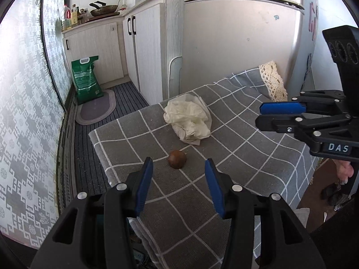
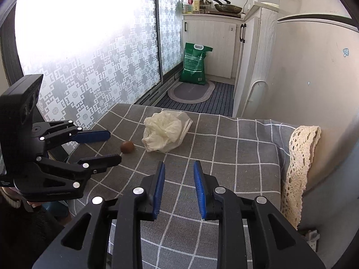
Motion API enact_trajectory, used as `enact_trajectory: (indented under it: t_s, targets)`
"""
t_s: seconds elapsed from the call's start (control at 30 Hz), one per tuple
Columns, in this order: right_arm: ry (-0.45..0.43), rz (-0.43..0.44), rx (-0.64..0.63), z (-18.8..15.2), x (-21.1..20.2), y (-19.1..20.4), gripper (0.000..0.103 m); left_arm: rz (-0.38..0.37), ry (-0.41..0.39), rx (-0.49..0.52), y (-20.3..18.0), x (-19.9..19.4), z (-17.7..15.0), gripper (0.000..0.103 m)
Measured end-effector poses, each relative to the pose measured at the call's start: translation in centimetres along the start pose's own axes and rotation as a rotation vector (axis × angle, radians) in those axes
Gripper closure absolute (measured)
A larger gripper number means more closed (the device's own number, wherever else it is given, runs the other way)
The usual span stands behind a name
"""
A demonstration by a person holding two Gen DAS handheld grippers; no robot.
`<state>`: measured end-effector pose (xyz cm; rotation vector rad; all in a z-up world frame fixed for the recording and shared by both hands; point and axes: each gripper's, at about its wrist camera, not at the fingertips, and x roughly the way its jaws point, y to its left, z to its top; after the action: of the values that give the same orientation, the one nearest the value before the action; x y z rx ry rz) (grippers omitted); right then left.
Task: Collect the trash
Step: 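Grasp the brown nut with the left tool while the right tool grasps the crumpled white tissue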
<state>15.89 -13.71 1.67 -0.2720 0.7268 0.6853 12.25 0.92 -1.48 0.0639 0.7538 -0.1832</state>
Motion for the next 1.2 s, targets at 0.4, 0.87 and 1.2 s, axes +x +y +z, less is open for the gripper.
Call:
enact_trajectory:
  t_s: [0.4, 0.87, 1.2]
  targets:
    - [0.031, 0.082, -0.046, 0.9, 1.4, -0.5, 0.066, 0.020, 0.034, 0.026, -0.7, 1.9, 0.6, 0.054]
    - [0.063, 0.141, 0.014, 2.4, 4.1, -1.0, 0.062, -0.002, 0.051, -0.008, 0.4, 2.4, 1.1, 0.073]
    - [0.104, 0.222, 0.248, 2.9, 7.0, -4.5, 0.065, 0.001, 0.036, -0.014, 0.0, 2.1, 0.7, 0.083]
